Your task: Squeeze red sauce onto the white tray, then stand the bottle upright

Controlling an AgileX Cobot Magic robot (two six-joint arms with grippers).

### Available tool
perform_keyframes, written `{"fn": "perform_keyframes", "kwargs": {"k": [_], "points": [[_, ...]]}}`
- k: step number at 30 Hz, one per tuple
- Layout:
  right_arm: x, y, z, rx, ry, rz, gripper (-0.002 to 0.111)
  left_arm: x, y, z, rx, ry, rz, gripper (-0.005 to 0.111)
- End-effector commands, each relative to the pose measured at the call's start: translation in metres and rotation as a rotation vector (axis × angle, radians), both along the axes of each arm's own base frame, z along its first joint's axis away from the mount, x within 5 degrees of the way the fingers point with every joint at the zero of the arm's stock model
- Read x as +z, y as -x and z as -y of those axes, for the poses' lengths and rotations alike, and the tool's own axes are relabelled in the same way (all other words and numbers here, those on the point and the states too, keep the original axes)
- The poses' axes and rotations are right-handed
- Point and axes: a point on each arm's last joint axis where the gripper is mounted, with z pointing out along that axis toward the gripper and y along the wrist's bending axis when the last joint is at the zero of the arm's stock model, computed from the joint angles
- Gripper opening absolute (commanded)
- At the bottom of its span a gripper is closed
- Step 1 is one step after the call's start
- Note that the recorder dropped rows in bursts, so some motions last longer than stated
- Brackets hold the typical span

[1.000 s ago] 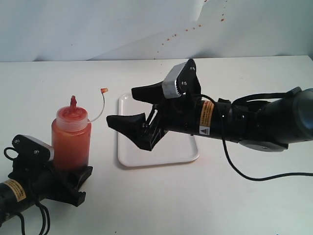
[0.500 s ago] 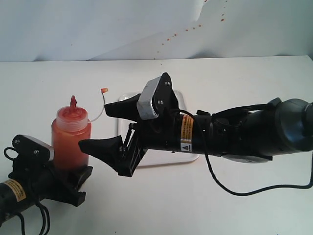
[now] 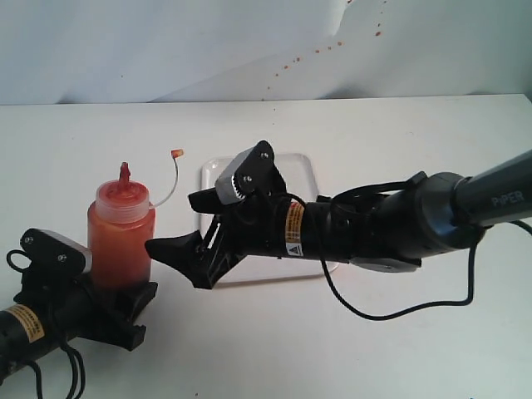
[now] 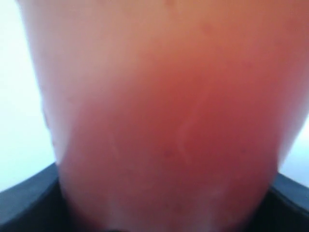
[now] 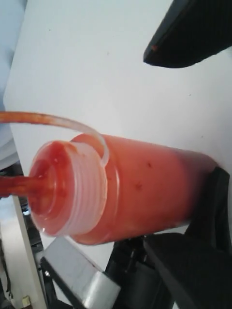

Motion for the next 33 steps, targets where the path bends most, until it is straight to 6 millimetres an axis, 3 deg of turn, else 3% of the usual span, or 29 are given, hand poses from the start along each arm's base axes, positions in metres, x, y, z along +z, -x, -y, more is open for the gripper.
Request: {"fn": "perform_keyframes", "kwargs": {"k": [1,10,22,28,33], "points": [[0.005,-0.004,-0.008,0.058,0.047,-0.052,0.084,0.005,-0.004,0.002,-0.008,0.017,0.055,0.000],[0.021,-0.012,-0.018,0.103,0.032,-0.058,0.084,0.005,-0.004,0.002,-0.011,0.017,0.055,0.000],[0.007,-0.011,-0.024,0.159,0.004,-0.078,0.084,0.005,-0.002,0.007,-0.071,0.020,0.054,0.000],[0.002,-0.007,-0.029,0.223,-0.006,-0.073,0.077,0.005,-0.002,0.007,-0.072,0.019,0.055,0.000],[0.001,0.001,-0.037,0.265,0.005,-0.032,0.062,0.005,-0.002,0.007,-0.072,0.019,0.055,0.000]]}}
